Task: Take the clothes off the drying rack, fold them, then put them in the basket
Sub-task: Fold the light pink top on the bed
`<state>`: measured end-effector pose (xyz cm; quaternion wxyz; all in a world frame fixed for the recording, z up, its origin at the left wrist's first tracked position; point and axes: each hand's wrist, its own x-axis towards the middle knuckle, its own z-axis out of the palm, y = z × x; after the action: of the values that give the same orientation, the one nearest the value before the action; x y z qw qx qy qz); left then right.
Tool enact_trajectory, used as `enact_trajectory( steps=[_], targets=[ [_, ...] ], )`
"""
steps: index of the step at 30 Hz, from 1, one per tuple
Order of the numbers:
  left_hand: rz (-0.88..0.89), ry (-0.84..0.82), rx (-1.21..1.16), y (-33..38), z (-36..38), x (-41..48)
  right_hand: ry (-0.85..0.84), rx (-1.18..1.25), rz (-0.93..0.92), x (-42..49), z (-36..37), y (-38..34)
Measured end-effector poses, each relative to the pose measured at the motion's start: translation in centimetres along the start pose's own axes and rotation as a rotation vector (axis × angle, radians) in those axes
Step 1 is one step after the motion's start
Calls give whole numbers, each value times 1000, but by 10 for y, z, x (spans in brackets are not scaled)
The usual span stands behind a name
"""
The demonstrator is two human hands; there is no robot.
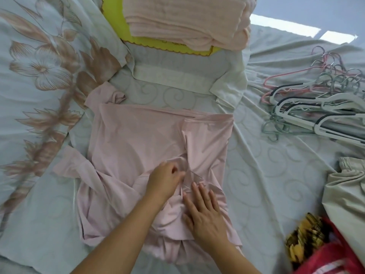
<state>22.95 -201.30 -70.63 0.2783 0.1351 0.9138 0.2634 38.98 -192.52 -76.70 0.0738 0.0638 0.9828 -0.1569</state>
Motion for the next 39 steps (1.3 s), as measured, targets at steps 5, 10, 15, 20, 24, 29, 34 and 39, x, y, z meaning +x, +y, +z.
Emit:
enact_trajectory(
  steps=[5,10,15,20,24,29,34,39],
  targets=[
    [-248,36,-348,23,16,77,61,7,-5,-1,8,-1],
    [-229,158,-461,38,18,124,150,43,-11,-4,13,-3],
    [-301,137,-1043,46,-7,151,240,113,-126,-6,10,-5],
    [-412,116,-1062,21,-18,147,182,115,-125,-2,14,-8],
    [-386,117,-1141,5,-37,122,110,129,-127,-2,9,-5],
    [-432,492,-886,-75,-87,49,97,78,-146,-1,-5,-5],
    [-753,500,-667,-177,-109,-26,190,63,-84,-5,-14,-14],
    [-808,492,-903,-189,-102,-32,155,127,-16,-13,-8,-21]
  ],
)
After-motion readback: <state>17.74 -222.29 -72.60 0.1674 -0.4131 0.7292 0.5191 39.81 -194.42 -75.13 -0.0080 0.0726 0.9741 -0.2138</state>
